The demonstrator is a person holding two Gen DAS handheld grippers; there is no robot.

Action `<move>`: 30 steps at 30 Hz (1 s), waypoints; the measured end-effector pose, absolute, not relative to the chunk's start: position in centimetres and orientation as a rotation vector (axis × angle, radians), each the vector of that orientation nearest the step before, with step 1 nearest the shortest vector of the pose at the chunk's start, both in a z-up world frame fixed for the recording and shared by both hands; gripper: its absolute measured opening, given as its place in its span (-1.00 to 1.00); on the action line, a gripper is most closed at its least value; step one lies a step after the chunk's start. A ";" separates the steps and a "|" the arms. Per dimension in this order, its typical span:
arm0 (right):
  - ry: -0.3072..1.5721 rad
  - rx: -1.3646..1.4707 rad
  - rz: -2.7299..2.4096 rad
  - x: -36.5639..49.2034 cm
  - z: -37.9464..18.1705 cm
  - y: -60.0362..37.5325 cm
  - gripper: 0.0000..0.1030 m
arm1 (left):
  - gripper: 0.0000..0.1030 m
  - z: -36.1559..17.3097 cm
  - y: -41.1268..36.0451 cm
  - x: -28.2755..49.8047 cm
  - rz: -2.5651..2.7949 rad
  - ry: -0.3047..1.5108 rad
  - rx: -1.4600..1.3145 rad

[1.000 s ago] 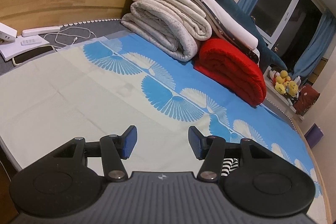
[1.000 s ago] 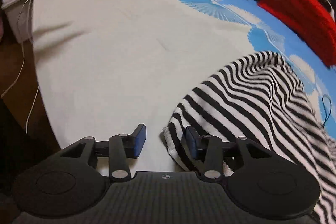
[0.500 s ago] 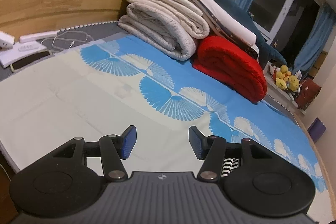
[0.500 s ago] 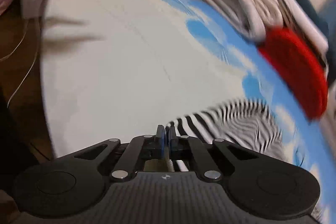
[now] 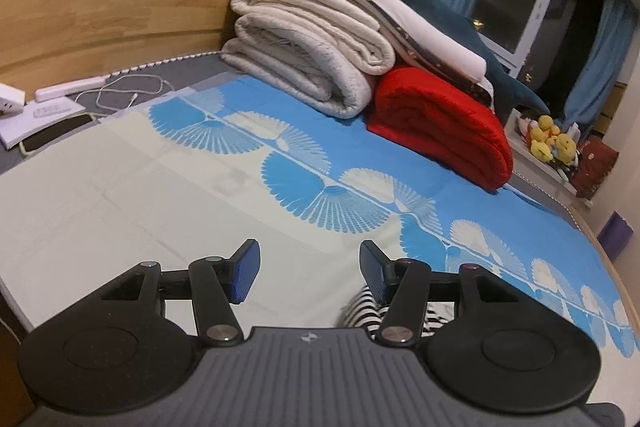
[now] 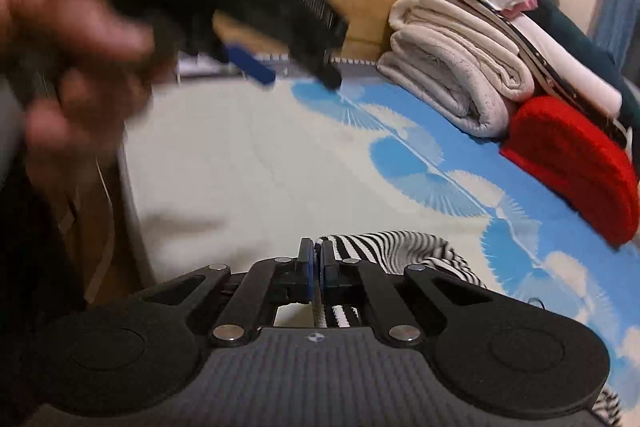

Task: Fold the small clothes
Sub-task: 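Carry the held bundle away with the right tool while the left tool stays open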

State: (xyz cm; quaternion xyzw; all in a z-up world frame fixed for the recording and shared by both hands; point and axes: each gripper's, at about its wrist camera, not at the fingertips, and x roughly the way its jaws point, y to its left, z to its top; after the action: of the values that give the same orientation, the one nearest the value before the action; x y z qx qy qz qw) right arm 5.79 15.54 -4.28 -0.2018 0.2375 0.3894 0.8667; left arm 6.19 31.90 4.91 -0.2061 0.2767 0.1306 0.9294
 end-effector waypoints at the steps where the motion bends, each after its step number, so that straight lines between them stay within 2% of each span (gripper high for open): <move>1: 0.506 -0.381 0.814 5.9 -3.8 15.2 -0.96 | 0.17 4.8 31.8 6.2 0.270 0.571 -0.422; 7: 0.535 -0.019 0.652 9.2 0.1 7.4 -0.96 | 0.18 5.1 30.8 6.7 0.254 0.581 -0.430; 12: 0.486 0.309 0.355 9.6 1.5 -7.4 -0.96 | 0.17 5.1 28.3 8.1 0.208 0.602 -0.392; 16: 0.528 0.508 0.020 7.5 -1.6 -19.5 -0.96 | 0.17 4.8 25.9 9.8 0.151 0.620 -0.392; 19: 0.709 0.557 -0.245 6.4 -6.0 -26.1 -0.96 | 0.17 4.5 23.7 11.7 0.115 0.644 -0.407; 22: 0.878 0.728 -0.374 5.5 -9.7 -31.4 -0.94 | 0.17 4.0 21.1 13.8 0.078 0.681 -0.409; 26: 0.831 0.654 -0.277 5.8 -7.9 -33.0 -0.88 | 0.18 3.3 16.6 15.9 0.009 0.716 -0.342; 29: 0.790 0.616 -0.064 9.4 -5.4 -33.3 -0.85 | 0.18 2.8 13.6 16.9 -0.036 0.737 -0.300; 30: 0.792 0.596 0.020 10.7 -4.6 -33.7 -0.76 | 0.18 2.6 12.9 17.1 -0.044 0.743 -0.294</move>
State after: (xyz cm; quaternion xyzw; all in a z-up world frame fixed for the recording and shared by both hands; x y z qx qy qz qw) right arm 10.67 -33.71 -4.60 0.2857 0.3800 0.0097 0.8797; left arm 17.08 12.87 2.62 -0.1431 0.3617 -0.0215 0.9210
